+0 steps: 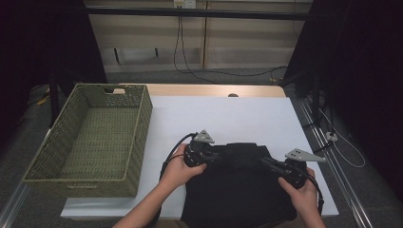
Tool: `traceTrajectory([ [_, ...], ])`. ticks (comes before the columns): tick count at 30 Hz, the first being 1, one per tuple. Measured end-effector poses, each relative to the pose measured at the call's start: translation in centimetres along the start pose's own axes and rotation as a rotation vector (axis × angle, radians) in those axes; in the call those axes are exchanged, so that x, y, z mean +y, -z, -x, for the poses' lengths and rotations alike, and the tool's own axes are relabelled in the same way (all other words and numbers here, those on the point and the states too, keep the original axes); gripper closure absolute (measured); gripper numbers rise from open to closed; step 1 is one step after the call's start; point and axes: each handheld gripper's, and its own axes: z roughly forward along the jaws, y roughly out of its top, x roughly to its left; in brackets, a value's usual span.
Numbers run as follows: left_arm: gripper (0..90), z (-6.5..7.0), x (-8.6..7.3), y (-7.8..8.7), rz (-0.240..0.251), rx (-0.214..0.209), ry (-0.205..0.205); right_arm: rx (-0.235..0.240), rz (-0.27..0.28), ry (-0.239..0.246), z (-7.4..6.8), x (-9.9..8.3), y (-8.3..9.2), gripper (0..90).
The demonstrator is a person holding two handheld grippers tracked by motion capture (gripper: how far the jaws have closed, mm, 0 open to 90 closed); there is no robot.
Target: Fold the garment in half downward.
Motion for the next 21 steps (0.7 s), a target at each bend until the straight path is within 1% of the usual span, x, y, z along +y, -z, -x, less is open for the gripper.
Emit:
traceTrajectory([
  [2,86.6,0.1,0.0,0.3,0.009,-0.003,0.008,0.001,0.014,-0.004,0.0,0.0,0.5,80.8],
  [4,86.6,0.2,0.0,0.5,0.015,-0.006,0.004,0.001,0.025,-0.007,0.0,0.1,1.0,80.9],
  [8,86.6,0.4,0.0,0.8,0.023,-0.019,0.006,0.004,0.033,-0.002,-0.1,0.0,1.8,80.9],
  [13,86.6,0.7,0.1,1.0,0.019,-0.032,0.008,0.012,0.033,0.004,-0.3,-0.2,2.5,80.9],
  [18,86.7,1.1,0.2,1.3,0.018,-0.037,-0.015,0.021,0.049,0.008,-0.6,-0.3,3.2,80.9],
  [21,86.7,1.4,0.1,1.5,0.022,-0.042,-0.018,0.033,0.056,0.007,-0.7,-0.4,3.7,80.8],
])
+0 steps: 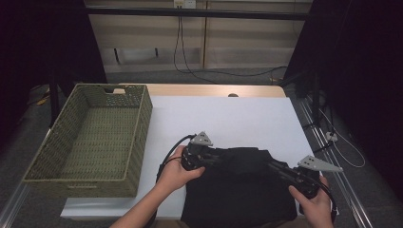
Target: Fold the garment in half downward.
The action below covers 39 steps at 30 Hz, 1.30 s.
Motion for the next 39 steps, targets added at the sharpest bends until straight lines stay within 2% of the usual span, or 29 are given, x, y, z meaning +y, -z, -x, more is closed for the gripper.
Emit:
traceTrajectory([
  [5,86.6,0.3,-0.3,0.0,-0.020,-0.016,-0.005,0.005,-0.018,0.014,-0.2,-0.4,0.3,80.9],
  [11,86.6,0.3,-0.7,-0.3,-0.035,-0.021,0.003,0.008,-0.038,0.005,-0.1,-0.8,0.1,80.8],
  [18,86.6,0.8,-0.4,0.2,-0.024,-0.044,-0.008,0.012,-0.016,0.008,-0.2,-0.7,1.0,80.8],
  [20,86.6,1.2,-0.3,0.5,-0.012,-0.055,-0.007,0.014,-0.008,0.007,-0.2,-0.8,1.4,80.8],
  [25,86.6,2.2,-0.3,1.0,-0.017,-0.066,-0.040,0.032,0.001,0.015,-0.7,-0.8,2.6,80.8],
  [34,85.0,4.2,-1.3,1.6,-0.057,-0.126,-0.072,0.072,-0.037,0.048,-2.4,-1.8,4.5,80.5],
  [36,79.5,4.5,-1.7,1.7,-0.081,-0.137,-0.098,0.086,-0.038,0.045,-2.6,-2.1,5.1,77.4],
  [37,71.6,4.5,-1.8,1.7,-0.092,-0.134,-0.115,0.096,-0.039,0.039,-2.7,-2.3,5.3,69.7],
  [38,58.7,4.4,-1.9,1.6,-0.089,-0.132,-0.107,0.099,-0.041,0.031,-2.6,-2.4,5.5,58.9],
  [39,46.9,4.0,-2.0,1.6,-0.102,-0.140,-0.090,0.100,-0.045,0.031,-2.6,-2.5,5.5,53.3],
])
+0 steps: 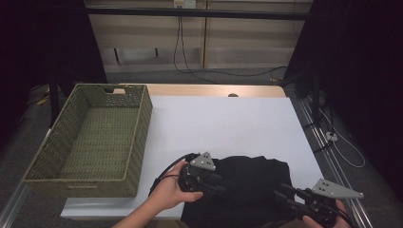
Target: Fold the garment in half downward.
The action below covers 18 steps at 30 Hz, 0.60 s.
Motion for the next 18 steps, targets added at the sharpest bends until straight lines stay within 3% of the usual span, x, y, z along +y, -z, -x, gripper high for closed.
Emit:
traceTrajectory([
  [2,31.6,-0.8,-0.1,0.1,0.005,0.013,0.037,-0.026,0.006,-0.001,0.3,0.0,0.0,46.5],
  [4,21.7,-1.6,-0.1,0.1,0.007,0.059,0.023,-0.051,0.003,-0.026,1.0,0.3,-0.4,39.4],
  [11,14.2,-4.7,-0.1,-0.2,-0.008,0.134,0.033,-0.118,-0.025,-0.055,4.3,1.5,-3.4,34.5],
  [14,11.9,-6.0,-0.1,-0.3,-0.013,0.154,0.073,-0.142,-0.049,-0.045,5.4,2.1,-4.8,32.8],
  [18,11.7,-7.2,-0.3,-0.3,-0.007,0.205,0.096,-0.177,-0.073,-0.047,6.9,2.4,-5.9,32.3],
])
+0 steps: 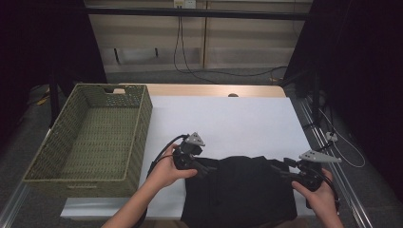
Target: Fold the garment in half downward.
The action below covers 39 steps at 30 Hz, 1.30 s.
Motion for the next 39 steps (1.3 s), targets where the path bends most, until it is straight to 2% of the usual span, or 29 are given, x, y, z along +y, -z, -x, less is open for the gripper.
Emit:
traceTrajectory([
  [4,12.1,-1.0,-0.2,0.0,-0.010,0.044,0.032,-0.038,-0.024,-0.013,1.2,0.0,-1.0,33.8],
  [7,12.7,-1.7,-0.5,0.0,-0.010,0.061,0.050,-0.064,-0.043,-0.026,2.3,-0.3,-1.6,36.6],
  [9,12.7,-2.0,-0.8,0.1,-0.012,0.075,0.060,-0.064,-0.052,-0.022,2.8,-0.4,-1.8,39.7],
  [15,13.4,-2.7,-1.3,0.4,-0.009,0.102,0.072,-0.104,-0.111,-0.001,3.5,-1.1,-2.4,44.8],
  [19,13.7,-3.1,-1.7,0.7,-0.005,0.112,0.091,-0.129,-0.116,0.002,3.6,-1.4,-2.1,54.9],
  [20,14.0,-3.1,-1.8,0.8,-0.002,0.113,0.093,-0.119,-0.113,0.017,3.6,-1.4,-2.1,60.8],
  [22,15.4,-3.2,-2.0,1.0,0.001,0.113,0.103,-0.095,-0.108,0.025,3.5,-1.6,-2.0,67.3],
  [25,16.5,-3.4,-2.4,1.3,0.003,0.117,0.110,-0.085,-0.110,0.024,3.4,-1.6,-1.9,75.5],
  [26,16.4,-3.5,-2.5,1.4,0.002,0.113,0.117,-0.073,-0.111,0.023,3.4,-1.6,-1.9,82.2],
  [27,16.2,-3.6,-2.7,1.4,0.001,0.112,0.121,-0.056,-0.109,0.022,3.3,-1.7,-2.0,83.9],
  [30,13.6,-3.8,-3.0,1.3,-0.007,0.084,0.129,-0.062,-0.103,0.032,3.1,-1.8,-1.9,84.6],
  [33,13.5,-3.9,-3.1,1.4,0.004,0.071,0.145,-0.055,-0.096,-0.007,3.3,-1.8,-1.9,84.1],
  [37,22.2,-4.0,-3.3,1.5,0.005,0.066,0.157,-0.055,-0.082,-0.022,3.6,-1.8,-1.8,82.4],
  [39,26.8,-4.0,-3.4,1.5,-0.002,0.070,0.160,-0.061,-0.083,-0.033,3.8,-1.8,-1.7,77.7],
])
